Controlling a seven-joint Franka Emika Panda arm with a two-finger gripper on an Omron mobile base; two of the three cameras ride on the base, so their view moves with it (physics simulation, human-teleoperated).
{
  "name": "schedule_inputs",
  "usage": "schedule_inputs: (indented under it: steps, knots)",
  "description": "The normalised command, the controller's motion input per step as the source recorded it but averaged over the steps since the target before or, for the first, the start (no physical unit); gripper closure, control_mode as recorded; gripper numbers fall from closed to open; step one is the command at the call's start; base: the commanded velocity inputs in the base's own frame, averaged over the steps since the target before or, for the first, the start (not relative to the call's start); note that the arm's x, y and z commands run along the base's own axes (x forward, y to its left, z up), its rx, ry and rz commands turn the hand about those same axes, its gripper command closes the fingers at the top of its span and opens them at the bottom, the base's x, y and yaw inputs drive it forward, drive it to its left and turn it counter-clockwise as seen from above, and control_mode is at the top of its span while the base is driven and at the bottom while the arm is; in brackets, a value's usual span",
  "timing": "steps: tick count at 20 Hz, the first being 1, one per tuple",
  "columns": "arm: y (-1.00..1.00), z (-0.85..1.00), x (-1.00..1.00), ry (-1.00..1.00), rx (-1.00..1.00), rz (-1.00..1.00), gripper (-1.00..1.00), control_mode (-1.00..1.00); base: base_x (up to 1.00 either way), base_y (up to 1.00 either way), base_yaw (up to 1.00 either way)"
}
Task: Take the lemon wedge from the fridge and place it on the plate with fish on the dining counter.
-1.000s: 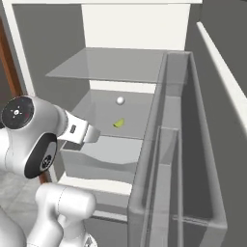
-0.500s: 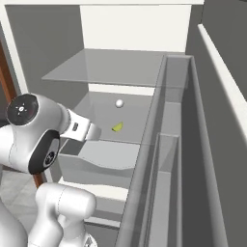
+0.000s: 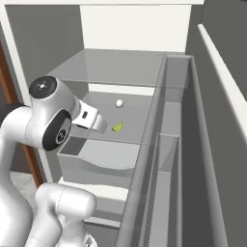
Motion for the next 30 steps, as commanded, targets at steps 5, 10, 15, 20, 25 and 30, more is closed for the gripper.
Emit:
schedule_inputs:
  steps: [5, 10, 15, 20, 25, 30]
  knots:
    - [0.00, -0.52, 0.17, 0.00, -0.02, 0.00, -1.00, -1.00, 0.00, 0.00, 0.00]
    - [0.00, -0.24, 0.47, -0.02, -0.02, 0.00, -1.00, -1.00, 0.00, 0.00, 0.00]
    - [0.00, -0.02, 0.65, 0.00, 0.00, 0.00, -1.00, -1.00, 0.00, 0.00, 0.00]
    - [-0.09, -0.03, 0.48, 0.03, 0.00, 0.00, -1.00, -1.00, 0.00, 0.00, 0.00]
    - [-0.23, -0.23, 0.28, 0.01, -0.02, 0.00, -1.00, -1.00, 0.00, 0.00, 0.00]
    - [-0.02, -0.31, 0.20, 0.00, -0.05, 0.00, -1.00, -1.00, 0.00, 0.00, 0.00]
